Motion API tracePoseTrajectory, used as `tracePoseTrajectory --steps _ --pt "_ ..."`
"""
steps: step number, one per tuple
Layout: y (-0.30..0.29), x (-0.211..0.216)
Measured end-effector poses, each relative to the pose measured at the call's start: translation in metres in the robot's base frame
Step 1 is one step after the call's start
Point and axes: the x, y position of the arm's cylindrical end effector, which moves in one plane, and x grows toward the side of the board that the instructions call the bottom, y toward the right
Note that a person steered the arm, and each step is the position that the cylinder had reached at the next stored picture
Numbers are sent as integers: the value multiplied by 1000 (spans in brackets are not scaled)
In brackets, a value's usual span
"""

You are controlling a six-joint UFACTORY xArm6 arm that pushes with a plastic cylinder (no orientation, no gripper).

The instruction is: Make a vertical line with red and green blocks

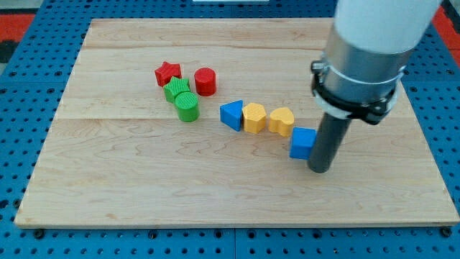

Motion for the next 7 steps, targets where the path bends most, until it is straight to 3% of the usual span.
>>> tracePoseTrajectory --steps 2,4,5,6,7 --pt "-4 -43" --pt "54 -68" --pt "29 -3" --pt "-45 -16" --pt "-21 -50"
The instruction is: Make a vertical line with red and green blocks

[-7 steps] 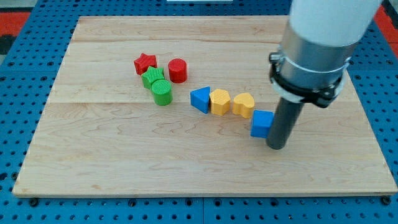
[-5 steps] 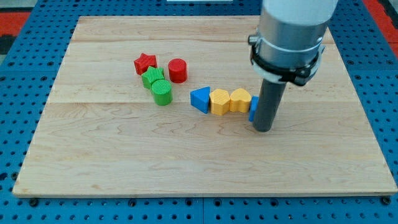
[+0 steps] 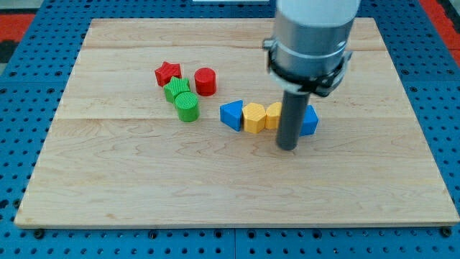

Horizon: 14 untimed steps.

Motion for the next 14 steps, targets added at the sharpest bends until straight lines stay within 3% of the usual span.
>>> tracePoseTrajectory --steps 1,2,3,4,7,14 --pt "48 -9" --pt "43 -1" --pt "6 51" --pt "-130 47" --pt "-150 -67" --pt "-188 -86"
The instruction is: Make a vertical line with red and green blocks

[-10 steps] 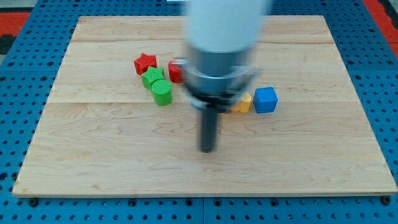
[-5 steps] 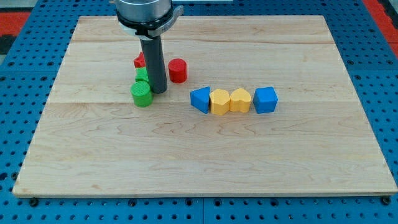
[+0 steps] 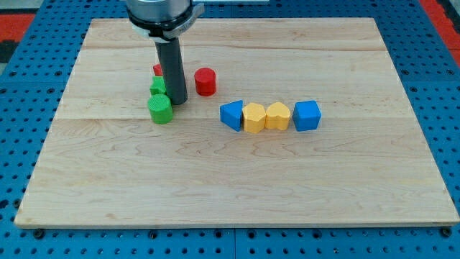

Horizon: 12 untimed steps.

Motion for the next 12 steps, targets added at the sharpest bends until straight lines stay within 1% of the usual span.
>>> tracePoseTrajectory --steps 1,2,4,5,6,7,8,9,10,11,12 --pt "-7 -13" --pt "22 -18" --pt "14 -74" --pt "14 -87" --pt "23 -118" --pt "78 -89" --pt "81 -23" --pt "62 -21" --pt "82 20" --pt "49 10" --pt "49 13"
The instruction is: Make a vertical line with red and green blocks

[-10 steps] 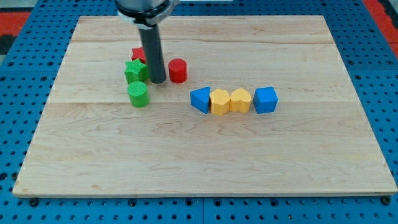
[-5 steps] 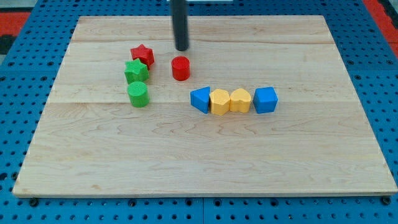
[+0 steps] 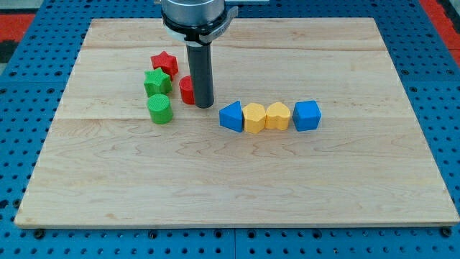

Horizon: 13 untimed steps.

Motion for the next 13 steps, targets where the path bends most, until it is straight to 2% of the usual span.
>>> tracePoseTrajectory --steps 2,3,4,5,8,9,10,13 --pt "11 13" --pt "-9 -29" --pt "-9 -18" --pt "-40 -14" --pt "-13 -120" --pt "22 -136" --pt "-16 -138" --pt "-53 -143"
